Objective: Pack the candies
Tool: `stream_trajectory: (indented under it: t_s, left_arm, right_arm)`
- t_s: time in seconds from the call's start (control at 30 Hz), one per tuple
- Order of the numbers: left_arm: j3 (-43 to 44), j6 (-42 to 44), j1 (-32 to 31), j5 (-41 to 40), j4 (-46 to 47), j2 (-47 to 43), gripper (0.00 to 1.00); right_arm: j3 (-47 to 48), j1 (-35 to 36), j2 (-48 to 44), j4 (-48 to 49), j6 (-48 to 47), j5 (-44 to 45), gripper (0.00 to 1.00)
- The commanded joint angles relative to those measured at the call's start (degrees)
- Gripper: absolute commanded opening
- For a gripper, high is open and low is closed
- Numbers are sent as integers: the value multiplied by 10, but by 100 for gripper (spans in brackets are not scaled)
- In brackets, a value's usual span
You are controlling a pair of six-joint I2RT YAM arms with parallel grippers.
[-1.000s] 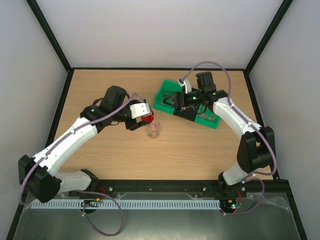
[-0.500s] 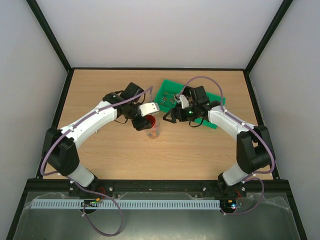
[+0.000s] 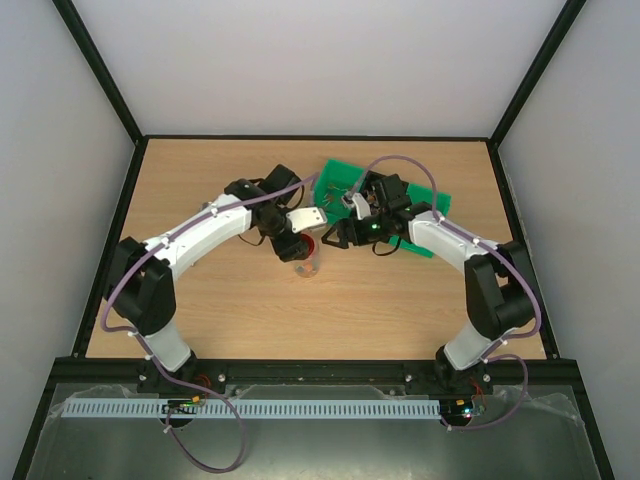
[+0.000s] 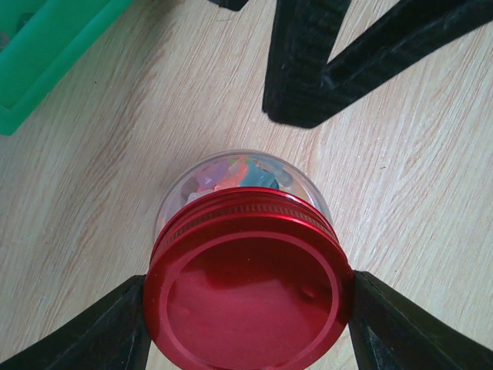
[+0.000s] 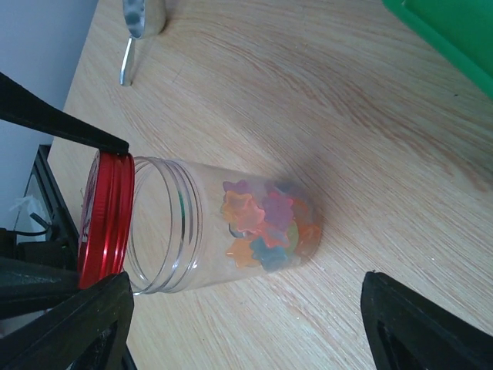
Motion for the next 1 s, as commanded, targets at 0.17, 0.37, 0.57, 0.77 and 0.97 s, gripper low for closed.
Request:
stream_trajectory:
  t_s: [0.17, 0.37, 0.57, 0.77, 0.97]
  left_arm:
    - [27, -12, -11, -8, -18, 20, 66]
    - [35, -12, -12, -11, -17, 30, 66]
    - [44, -11, -14, -9, -13, 40, 66]
    - [44, -12, -16, -6, -14, 50, 66]
    - [46, -14, -17, -4, -12, 60, 66]
  right_arm:
    - [14, 12, 24, 18, 15, -40, 80]
    - [19, 13, 31, 26, 20, -60, 78]
    - [21, 14, 38, 30, 23, -75, 78]
    - [21, 16, 44, 33, 25, -82, 78]
    - [28, 18, 56, 34, 32, -80, 77]
